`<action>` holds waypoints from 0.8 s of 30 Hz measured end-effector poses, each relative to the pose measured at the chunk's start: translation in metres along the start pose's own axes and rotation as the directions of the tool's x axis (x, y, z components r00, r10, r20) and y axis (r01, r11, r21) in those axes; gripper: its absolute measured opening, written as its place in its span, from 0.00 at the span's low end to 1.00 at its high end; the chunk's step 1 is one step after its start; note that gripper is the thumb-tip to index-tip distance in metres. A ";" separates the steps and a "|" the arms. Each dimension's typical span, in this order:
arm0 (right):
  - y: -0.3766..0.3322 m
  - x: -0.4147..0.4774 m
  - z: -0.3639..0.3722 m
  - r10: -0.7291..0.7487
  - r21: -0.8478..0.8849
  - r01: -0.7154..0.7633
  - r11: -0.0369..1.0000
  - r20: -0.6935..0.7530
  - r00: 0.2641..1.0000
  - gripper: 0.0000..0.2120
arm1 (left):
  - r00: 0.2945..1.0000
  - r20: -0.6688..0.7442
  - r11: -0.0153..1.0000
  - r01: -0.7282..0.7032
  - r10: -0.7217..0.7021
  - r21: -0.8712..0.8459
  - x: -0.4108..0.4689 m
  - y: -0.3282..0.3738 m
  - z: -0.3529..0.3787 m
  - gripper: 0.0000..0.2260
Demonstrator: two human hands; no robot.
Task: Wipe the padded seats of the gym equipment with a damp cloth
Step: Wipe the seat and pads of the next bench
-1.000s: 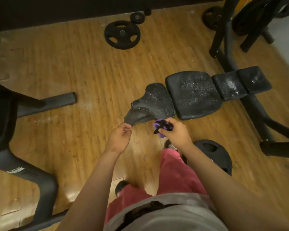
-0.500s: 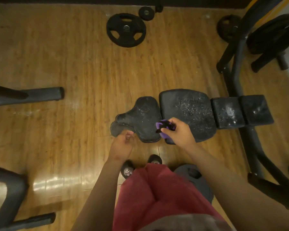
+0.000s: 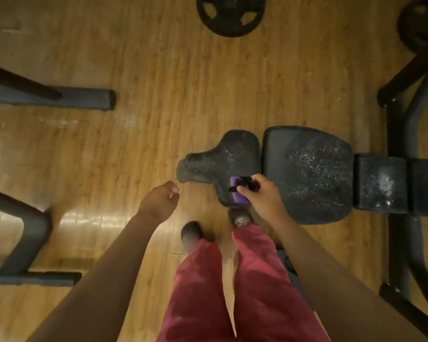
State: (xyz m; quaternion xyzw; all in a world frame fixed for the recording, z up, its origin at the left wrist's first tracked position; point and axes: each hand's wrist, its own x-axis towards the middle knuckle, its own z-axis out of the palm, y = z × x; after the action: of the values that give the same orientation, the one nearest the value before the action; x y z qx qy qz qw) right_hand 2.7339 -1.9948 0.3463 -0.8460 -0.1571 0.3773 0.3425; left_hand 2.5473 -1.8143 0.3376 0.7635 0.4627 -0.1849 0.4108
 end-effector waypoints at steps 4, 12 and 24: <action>0.016 0.033 0.006 -0.015 -0.098 0.028 0.995 0.134 0.991 0.10 | 0.977 0.067 0.979 0.202 -0.202 0.012 0.013 -0.006 0.026 0.12; 0.040 0.074 0.008 -0.045 -0.134 0.073 0.988 0.204 0.978 0.10 | 0.964 0.156 0.964 0.234 -0.213 -0.129 0.035 0.030 0.092 0.14; 0.078 0.160 0.102 -0.241 -0.070 0.260 0.963 0.205 0.949 0.08 | 0.984 -0.133 0.947 0.076 -0.122 -0.311 0.104 -0.043 0.153 0.12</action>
State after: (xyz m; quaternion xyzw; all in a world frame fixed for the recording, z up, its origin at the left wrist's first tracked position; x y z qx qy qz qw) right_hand 2.7649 -1.9190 0.1577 -0.7938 -0.3138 0.4035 0.3295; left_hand 2.5773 -1.8686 0.1582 0.6783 0.5533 -0.0736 0.4779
